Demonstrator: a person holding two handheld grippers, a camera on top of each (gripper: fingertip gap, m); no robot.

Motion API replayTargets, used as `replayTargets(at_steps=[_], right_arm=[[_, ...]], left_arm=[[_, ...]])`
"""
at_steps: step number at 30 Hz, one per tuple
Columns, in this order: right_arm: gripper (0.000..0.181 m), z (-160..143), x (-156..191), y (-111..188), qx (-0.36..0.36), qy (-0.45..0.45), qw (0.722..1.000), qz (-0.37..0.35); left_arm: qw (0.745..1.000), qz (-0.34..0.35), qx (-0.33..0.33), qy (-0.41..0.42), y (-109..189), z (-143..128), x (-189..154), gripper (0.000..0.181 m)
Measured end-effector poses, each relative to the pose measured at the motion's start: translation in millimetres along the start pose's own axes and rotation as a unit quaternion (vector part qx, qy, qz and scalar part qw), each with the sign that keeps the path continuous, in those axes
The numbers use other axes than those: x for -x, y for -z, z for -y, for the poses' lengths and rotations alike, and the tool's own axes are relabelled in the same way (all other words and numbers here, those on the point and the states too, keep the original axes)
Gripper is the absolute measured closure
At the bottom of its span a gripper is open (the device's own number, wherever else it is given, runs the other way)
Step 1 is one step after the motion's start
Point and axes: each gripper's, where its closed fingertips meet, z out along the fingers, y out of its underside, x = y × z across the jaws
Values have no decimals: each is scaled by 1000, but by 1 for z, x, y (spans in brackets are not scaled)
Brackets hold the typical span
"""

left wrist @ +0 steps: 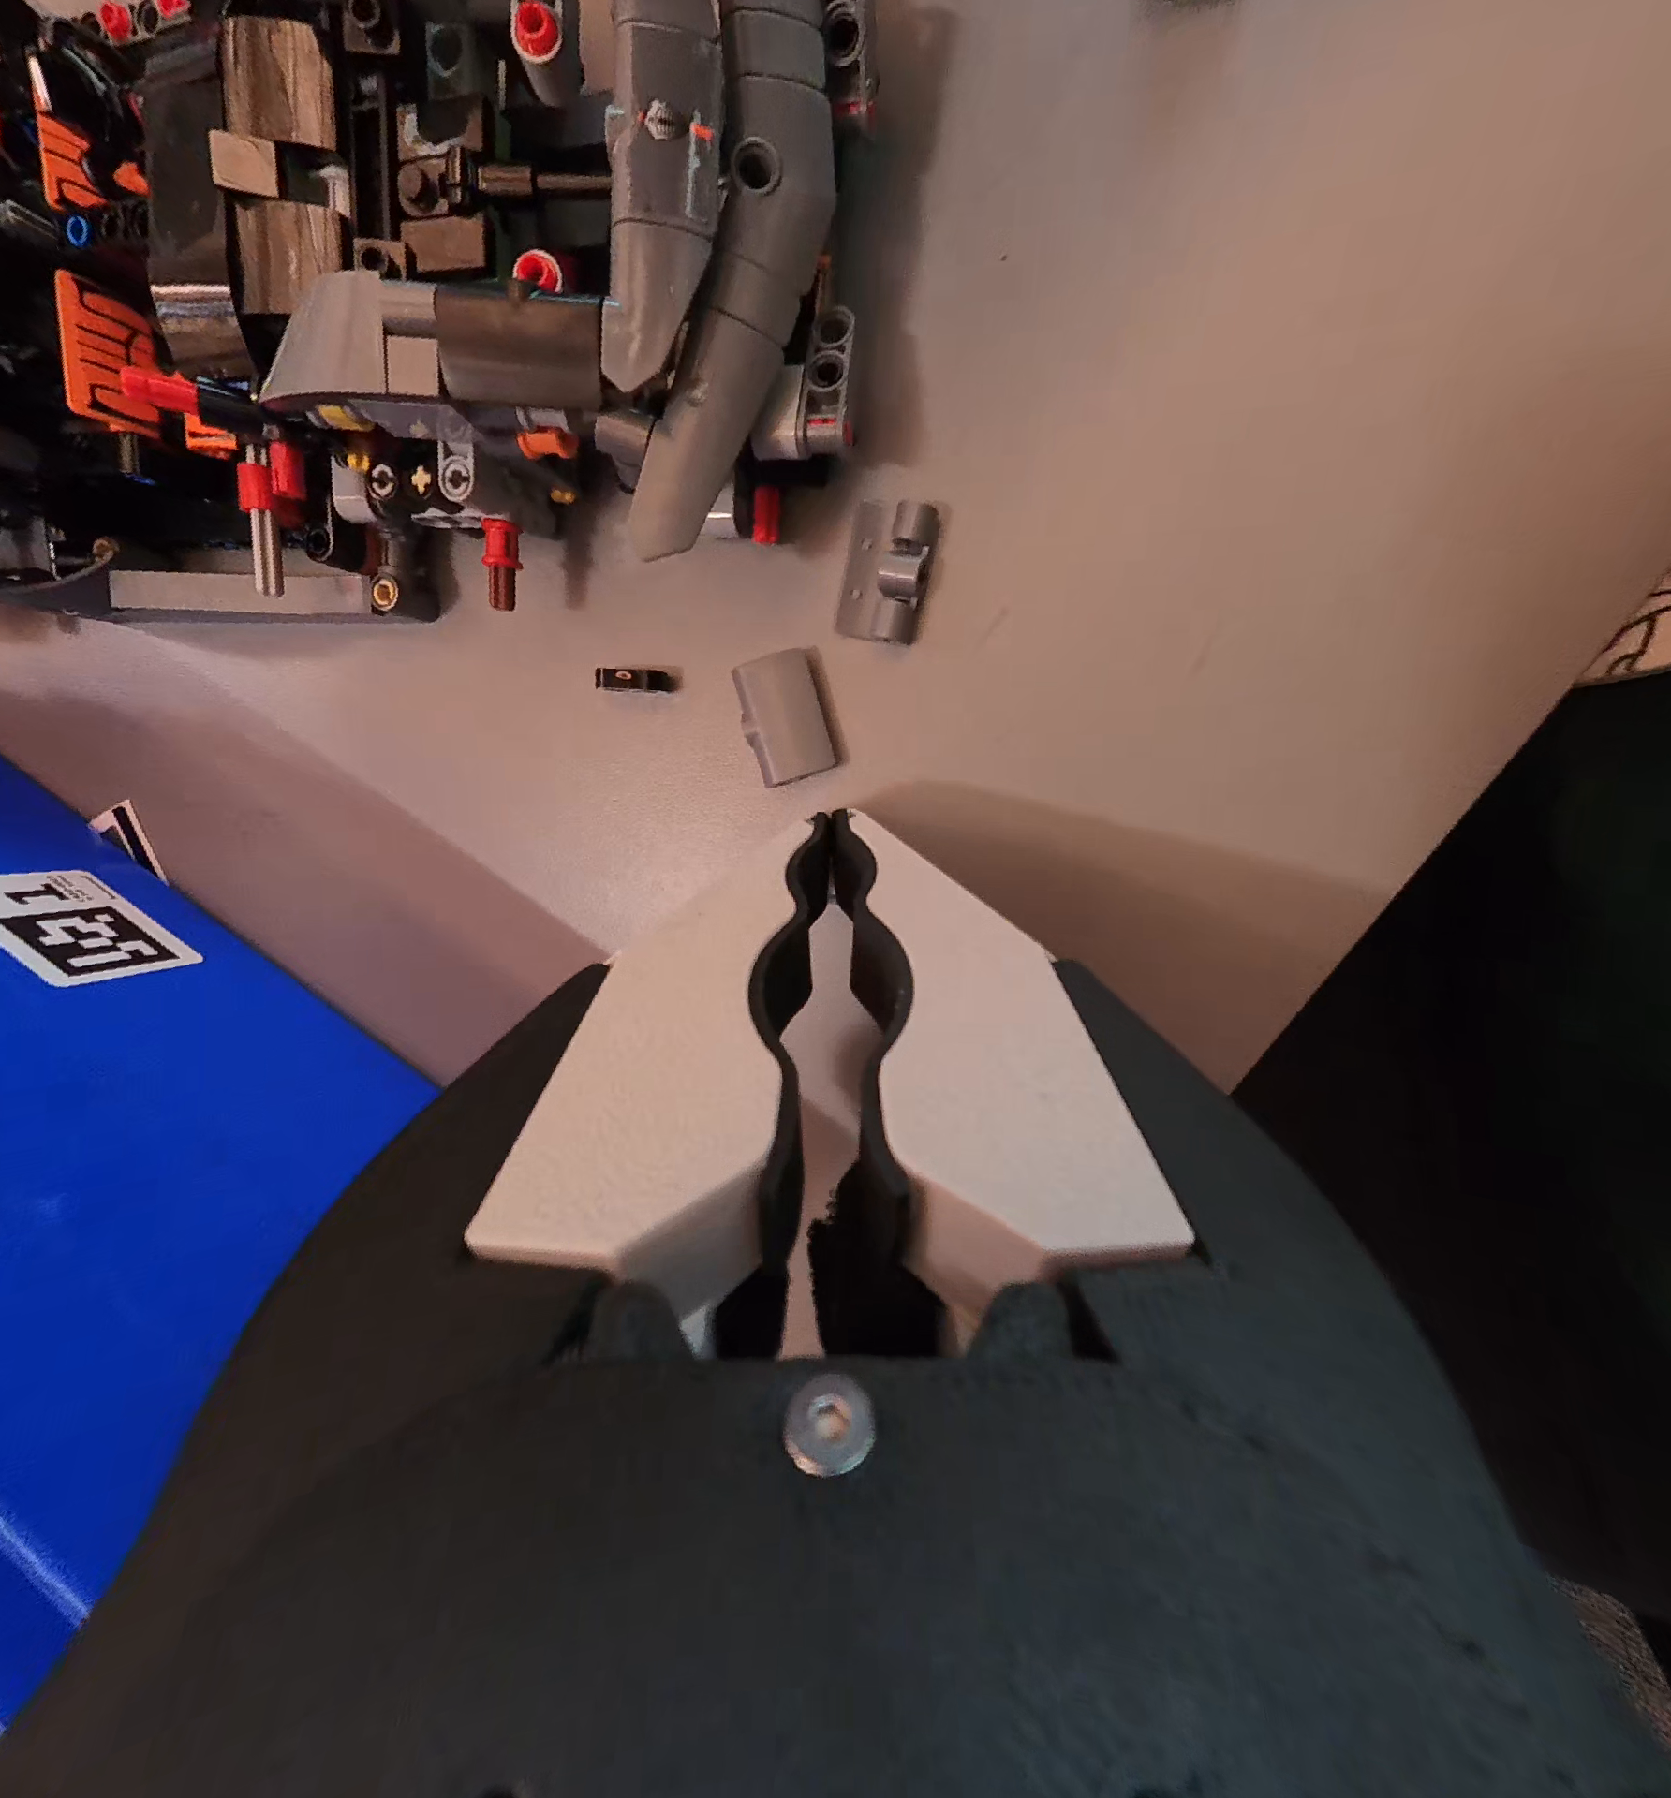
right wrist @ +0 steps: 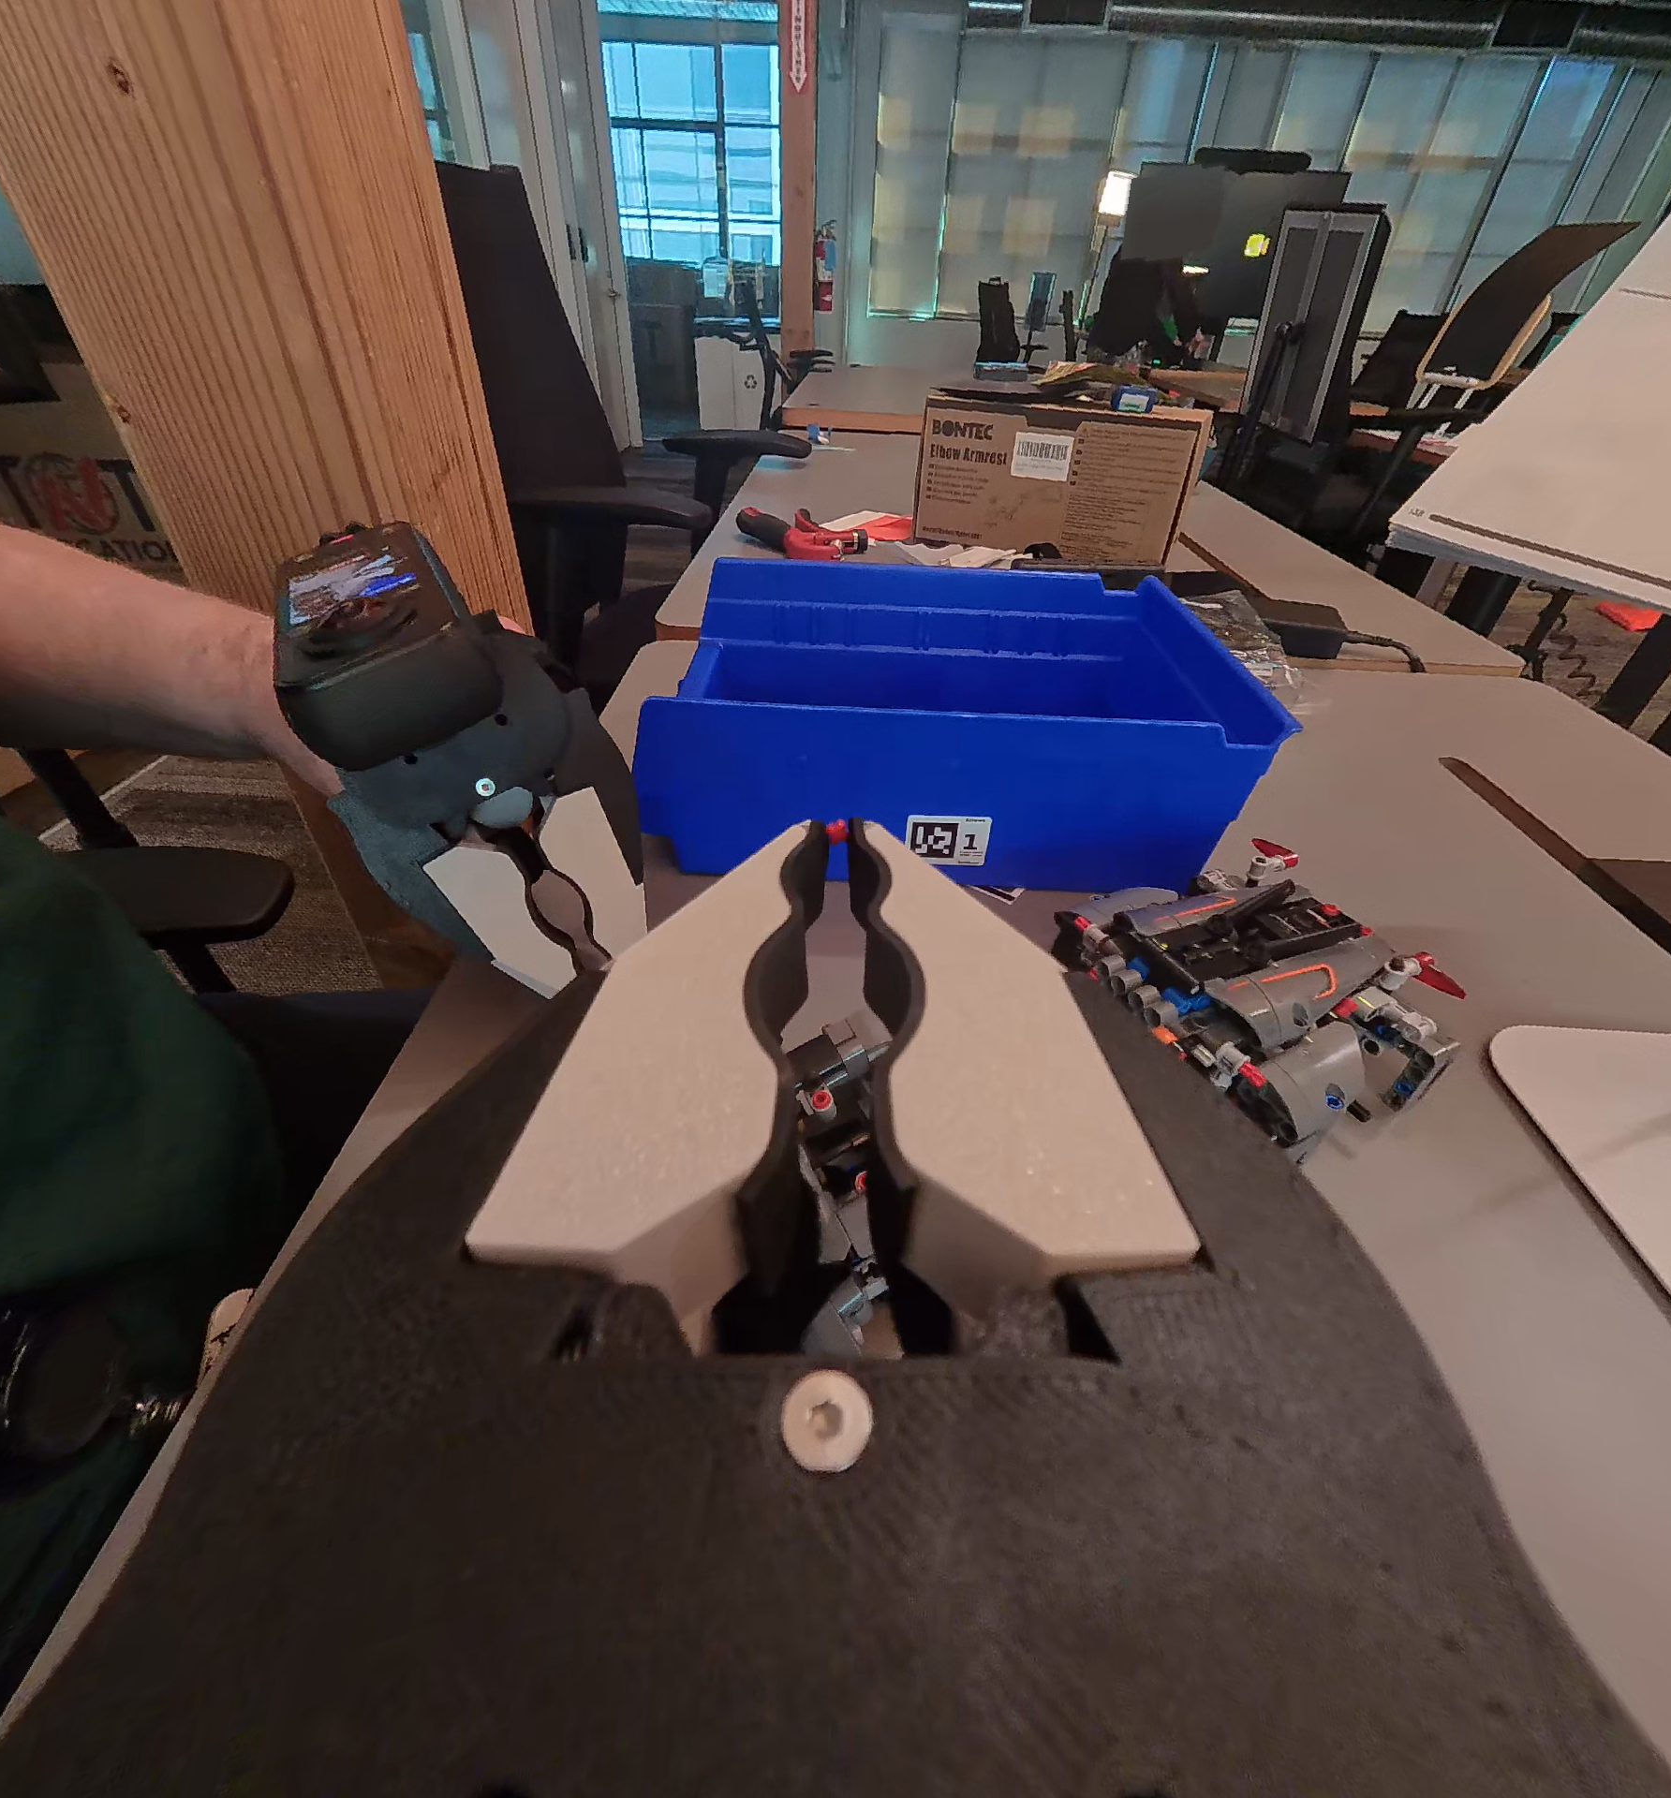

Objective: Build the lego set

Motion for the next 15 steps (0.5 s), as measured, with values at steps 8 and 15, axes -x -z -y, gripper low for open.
replayTargets(at_steps=[8, 15], right_arm=[[179, 2, -2, 3, -3, 2, 1000, -4], [179, 1, -2, 4, -3, 2, 1000, -2]], left_arm=[[1000, 17, -17, 12, 10, 0, 8, 165], [999, 17, -16, 26, 9, -6, 8, 151]])
